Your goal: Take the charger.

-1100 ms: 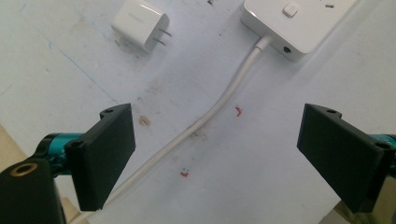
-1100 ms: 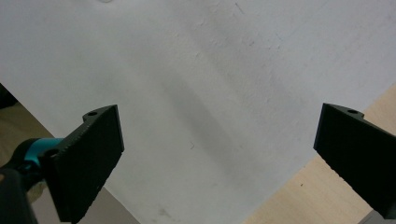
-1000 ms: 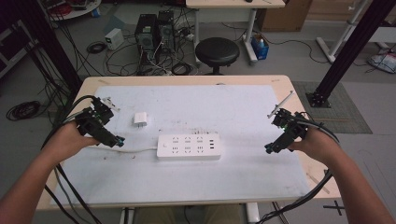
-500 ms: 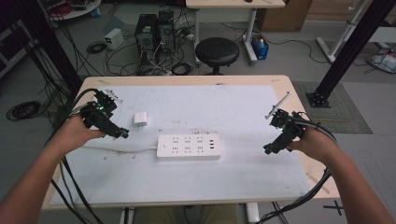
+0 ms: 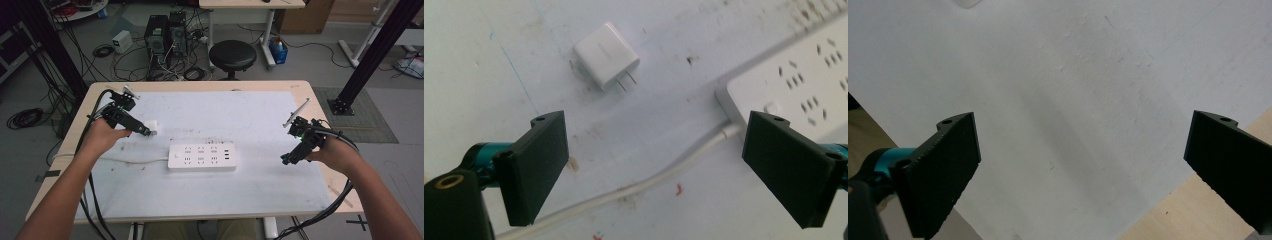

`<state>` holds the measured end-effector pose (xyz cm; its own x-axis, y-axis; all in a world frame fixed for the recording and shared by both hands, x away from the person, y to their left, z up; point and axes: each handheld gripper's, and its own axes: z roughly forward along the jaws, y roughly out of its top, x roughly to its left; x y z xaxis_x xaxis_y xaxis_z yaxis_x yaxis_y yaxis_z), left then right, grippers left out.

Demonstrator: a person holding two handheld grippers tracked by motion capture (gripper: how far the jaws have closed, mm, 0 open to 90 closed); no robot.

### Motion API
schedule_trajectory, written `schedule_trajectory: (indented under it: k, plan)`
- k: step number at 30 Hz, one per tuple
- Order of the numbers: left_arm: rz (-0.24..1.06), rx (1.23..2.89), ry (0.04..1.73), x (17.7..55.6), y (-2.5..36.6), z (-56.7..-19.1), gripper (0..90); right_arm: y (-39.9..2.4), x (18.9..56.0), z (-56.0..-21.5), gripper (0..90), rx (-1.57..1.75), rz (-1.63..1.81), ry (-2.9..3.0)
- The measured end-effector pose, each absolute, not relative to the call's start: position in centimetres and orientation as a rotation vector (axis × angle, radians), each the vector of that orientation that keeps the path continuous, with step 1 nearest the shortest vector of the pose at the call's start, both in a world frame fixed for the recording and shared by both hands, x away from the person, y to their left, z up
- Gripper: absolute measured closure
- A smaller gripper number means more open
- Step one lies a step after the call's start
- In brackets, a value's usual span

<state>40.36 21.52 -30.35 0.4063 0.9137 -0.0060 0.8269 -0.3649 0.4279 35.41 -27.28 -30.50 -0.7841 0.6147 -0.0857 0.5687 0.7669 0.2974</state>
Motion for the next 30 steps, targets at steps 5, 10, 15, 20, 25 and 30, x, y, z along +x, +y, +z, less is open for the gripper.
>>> schedule_trajectory:
  k: [5,10,15,20,25,30]
  plan:
    - [0.345,2.204,1.699,42.4,20.8,-31.8,11.3,-27.2,35.7,-30.7,0.9,0.938,0.397,2.779]
    - [0.363,2.126,1.838,44.7,20.7,-33.7,11.3,-27.2,35.8,-30.7,0.9,0.935,0.41,2.777]
    - [0.375,2.065,1.916,46.1,20.4,-35.3,11.3,-27.1,35.9,-30.9,0.9,0.936,0.406,2.785]
    - [0.381,2.025,1.985,47.1,20.3,-36.6,11.3,-26.8,36.1,-31.0,0.9,0.931,0.416,2.79]
    - [0.379,1.992,2.043,48.2,19.9,-38.4,11.3,-26.7,36.1,-31.0,0.9,0.922,0.421,2.797]
    - [0.356,1.995,2.065,48.8,19.7,-39.7,11.4,-26.9,36.1,-31.1,0.8,0.929,0.422,2.798]
